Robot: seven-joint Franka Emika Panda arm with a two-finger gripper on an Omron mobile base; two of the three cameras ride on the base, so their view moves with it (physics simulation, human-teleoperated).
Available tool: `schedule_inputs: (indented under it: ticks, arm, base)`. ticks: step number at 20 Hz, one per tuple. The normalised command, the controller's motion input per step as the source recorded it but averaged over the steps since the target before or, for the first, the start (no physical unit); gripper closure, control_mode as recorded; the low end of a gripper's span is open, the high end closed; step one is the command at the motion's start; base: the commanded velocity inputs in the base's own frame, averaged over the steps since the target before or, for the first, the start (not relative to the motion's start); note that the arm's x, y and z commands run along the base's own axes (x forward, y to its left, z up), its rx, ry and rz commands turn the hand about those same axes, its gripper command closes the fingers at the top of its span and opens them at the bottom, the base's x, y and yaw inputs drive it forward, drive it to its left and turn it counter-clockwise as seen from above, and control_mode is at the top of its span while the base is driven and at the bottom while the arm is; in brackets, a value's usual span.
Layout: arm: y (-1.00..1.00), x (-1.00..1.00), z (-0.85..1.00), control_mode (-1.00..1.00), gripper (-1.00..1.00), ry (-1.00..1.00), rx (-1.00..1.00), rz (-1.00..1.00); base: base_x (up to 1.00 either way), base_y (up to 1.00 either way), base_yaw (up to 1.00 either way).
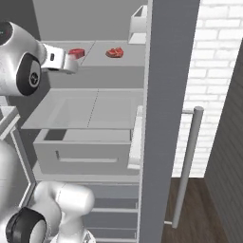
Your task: Place one corn and one steak in each tupperware on the nearby counter, to pack two identical lunches.
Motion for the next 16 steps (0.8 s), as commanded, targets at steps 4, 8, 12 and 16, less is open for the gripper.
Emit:
schedule_inputs:
  ticks: [4, 8, 12, 16]
  arm:
    - [0.33, 1.00, 0.18, -1.00, -1.00, -0.03, 0.00, 0.09]
    - [0.10, 1.00, 0.01, -1.00, -1.00, 0.03, 0.00, 0.06]
    - [0.21, 1.00, -0.04, -1.00, -1.00, 0.09, 0.00, 0.03]
    - [0.49, 0.95, -0.31, -1.00, -1.00, 0.14, 0.00, 0.02]
  base:
    - [0.00, 0.00, 0.00]
    - [0.00, 0.00, 0.00]
    - [0.00, 0.00, 0.00]
    - [0.00, 0.00, 0.00]
